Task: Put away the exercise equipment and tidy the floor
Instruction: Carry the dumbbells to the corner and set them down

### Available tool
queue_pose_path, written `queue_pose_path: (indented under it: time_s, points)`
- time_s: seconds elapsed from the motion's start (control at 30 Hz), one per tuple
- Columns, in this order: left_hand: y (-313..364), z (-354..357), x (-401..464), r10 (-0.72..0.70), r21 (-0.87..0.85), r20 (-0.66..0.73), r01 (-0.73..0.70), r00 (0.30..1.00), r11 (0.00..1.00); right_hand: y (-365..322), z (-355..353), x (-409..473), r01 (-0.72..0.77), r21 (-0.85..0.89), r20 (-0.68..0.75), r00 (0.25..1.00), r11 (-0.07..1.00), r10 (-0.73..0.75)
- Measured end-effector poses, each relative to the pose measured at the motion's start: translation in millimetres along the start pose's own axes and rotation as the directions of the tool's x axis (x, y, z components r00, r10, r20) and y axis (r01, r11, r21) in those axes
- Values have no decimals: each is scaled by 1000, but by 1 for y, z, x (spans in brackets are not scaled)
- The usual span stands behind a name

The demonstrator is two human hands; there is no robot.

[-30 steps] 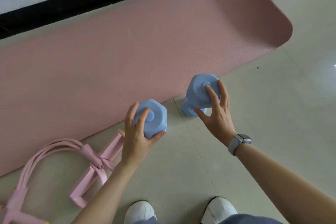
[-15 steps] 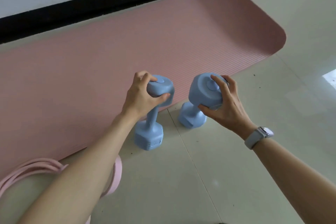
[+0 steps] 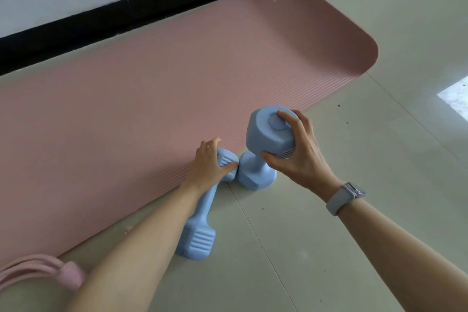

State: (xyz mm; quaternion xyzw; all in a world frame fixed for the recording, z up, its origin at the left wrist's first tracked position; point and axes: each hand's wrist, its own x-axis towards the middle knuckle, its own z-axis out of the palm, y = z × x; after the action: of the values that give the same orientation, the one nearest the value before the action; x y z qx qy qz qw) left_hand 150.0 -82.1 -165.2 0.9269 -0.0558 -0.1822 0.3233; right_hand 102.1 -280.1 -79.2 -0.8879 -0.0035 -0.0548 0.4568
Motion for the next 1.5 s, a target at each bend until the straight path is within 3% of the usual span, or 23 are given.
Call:
queue_pose_path:
  time_s: [0.23, 0.47, 0.6, 0.83, 1.0, 1.1, 1.23, 1.4, 1.5]
  points:
    - [-22, 6, -44, -175, -89, -76, 168, 982, 982, 8, 15, -5, -160, 412, -20, 983, 897, 185]
    - [-24, 22, -49, -323, -65, 3, 322, 946, 944, 8, 24, 14, -221, 552, 35, 969, 804, 243]
    - [-19, 21, -46, -308, -39, 87, 312, 948, 949, 14, 45, 37, -383, 476, 145, 922, 792, 359]
    - [-16, 25, -52, -252, -67, 113, 260, 961, 963, 43, 88, 53, -421, 83, 221, 892, 903, 395]
    - [-18, 29, -54, -254, -125, 105, 267, 961, 956, 61, 93, 32, -474, -153, 279, 821, 867, 497]
    - [-20, 33, -52, -290, -188, 189, 324, 938, 927, 69, 89, 25, -489, -256, 293, 783, 834, 549]
    - [-24, 36, -43, -347, -350, 308, 444, 886, 825, 68, 79, 18, -573, -233, 307, 724, 786, 618]
    - [-23, 34, -46, -370, -307, 316, 463, 874, 832, 58, 62, 1, -752, -76, 362, 591, 655, 721]
    - [-15, 23, -67, -417, -253, 305, 495, 856, 831, 44, 45, -26, -802, -1, 366, 556, 597, 747]
